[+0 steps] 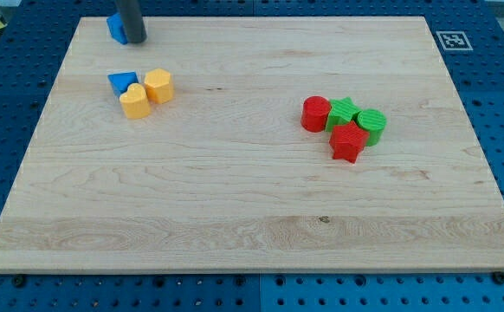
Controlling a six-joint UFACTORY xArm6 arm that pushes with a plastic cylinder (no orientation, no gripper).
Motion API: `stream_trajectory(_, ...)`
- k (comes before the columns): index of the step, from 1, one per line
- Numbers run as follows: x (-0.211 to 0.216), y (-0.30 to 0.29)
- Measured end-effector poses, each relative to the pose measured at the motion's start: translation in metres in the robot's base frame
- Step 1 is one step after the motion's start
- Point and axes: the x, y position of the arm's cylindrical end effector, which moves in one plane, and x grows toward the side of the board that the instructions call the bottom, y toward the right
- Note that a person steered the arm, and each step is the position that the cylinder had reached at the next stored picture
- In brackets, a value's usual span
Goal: Move the yellow hexagon to the parallel right of the yellow heart
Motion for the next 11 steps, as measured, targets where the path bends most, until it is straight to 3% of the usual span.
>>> stream_trajectory(2, 0.001, 0.0)
stream_trajectory(4, 0.045, 0.0)
stream_trajectory(7, 0.048, -0.025)
stream_trajectory(11, 0.09, 0.009)
